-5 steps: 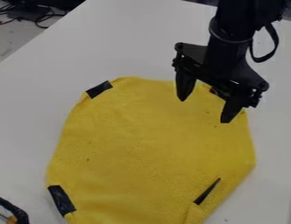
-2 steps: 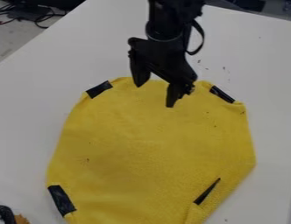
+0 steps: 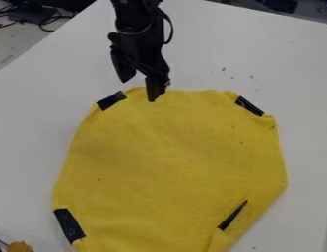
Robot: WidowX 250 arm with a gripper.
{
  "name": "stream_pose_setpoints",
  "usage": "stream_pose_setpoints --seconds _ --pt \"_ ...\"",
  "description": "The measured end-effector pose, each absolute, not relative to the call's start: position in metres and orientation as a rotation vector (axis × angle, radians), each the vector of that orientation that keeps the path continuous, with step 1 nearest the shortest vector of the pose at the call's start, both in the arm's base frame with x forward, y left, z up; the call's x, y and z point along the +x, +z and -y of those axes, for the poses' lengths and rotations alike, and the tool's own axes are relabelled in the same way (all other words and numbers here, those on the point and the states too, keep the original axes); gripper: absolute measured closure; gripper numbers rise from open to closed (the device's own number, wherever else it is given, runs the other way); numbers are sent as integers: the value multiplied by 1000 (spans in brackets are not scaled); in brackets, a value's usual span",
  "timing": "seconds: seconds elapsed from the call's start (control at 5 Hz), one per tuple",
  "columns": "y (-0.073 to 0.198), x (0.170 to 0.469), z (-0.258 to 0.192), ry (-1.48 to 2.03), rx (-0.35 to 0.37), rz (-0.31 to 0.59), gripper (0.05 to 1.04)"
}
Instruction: Fold the cloth from top left to bottom right
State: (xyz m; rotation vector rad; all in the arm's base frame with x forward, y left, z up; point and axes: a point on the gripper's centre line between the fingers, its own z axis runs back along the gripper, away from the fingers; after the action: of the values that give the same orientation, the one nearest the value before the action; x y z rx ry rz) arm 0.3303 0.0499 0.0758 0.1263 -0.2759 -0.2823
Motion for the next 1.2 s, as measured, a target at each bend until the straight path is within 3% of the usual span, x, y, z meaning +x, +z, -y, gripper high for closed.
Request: stream_pose_setpoints --seconds 0.8,1.2 --pt "17 356 -109 -256 116 203 83" --pt "9 376 -123 -256 101 216 113"
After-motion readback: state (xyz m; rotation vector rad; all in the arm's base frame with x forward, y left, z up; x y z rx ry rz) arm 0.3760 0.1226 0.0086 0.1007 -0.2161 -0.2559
